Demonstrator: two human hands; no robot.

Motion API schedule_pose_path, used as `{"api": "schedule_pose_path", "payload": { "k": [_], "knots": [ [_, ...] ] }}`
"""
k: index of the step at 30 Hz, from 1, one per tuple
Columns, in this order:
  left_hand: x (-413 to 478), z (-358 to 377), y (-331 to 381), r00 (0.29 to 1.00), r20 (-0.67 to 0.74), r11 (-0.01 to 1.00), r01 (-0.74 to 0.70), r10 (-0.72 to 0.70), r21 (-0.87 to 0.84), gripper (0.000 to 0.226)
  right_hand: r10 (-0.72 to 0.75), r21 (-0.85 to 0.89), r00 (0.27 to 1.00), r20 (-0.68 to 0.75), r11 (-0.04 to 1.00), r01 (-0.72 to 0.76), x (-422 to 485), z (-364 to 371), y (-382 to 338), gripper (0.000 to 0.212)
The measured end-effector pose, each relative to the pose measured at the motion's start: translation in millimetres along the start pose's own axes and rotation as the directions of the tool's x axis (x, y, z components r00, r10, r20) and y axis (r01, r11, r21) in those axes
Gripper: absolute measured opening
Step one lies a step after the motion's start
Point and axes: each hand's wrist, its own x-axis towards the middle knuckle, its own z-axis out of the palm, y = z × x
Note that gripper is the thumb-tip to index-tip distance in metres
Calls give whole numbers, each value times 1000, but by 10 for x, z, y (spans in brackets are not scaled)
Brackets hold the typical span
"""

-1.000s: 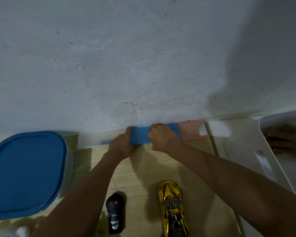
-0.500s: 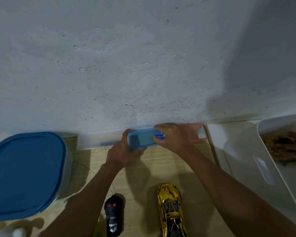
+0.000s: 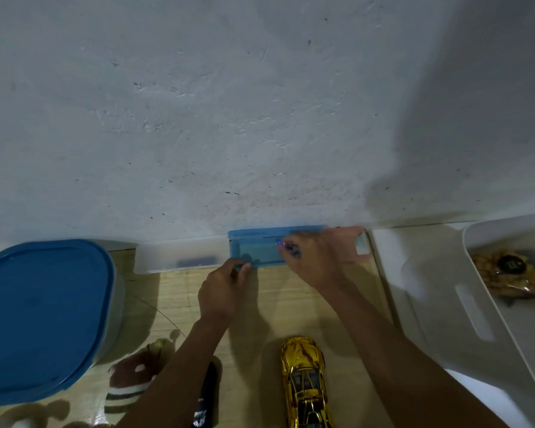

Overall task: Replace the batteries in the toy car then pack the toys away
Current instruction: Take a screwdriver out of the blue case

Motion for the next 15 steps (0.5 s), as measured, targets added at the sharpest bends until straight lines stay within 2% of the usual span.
{"api": "schedule_pose_path", "payload": {
  "k": [1, 4, 7, 12, 15],
  "knots": [
    [14, 32, 4, 1000, 13, 1000, 8, -8, -26, 26, -17, -75, 997, 75, 997, 23, 0, -11, 45, 25],
    [55, 69, -38, 999, 30, 995, 43, -40, -95, 23, -77, -297, 980, 183, 946, 130, -11, 18, 108, 38],
    [78, 73, -53, 997, 54, 990, 58, -51, -129, 19, -82, -430, 953, 292, 879, 207, -40, 19, 156, 47],
    [91, 84, -50, 996, 46, 984, 78, -72, -159, 17, -67, -498, 926, 371, 827, 260, -28, 7, 202, 53],
    [82, 100, -14, 996, 40, 981, 84, -78, -174, 18, -69, -414, 899, 432, 870, 266, -19, -28, 155, 44]
  ]
}}
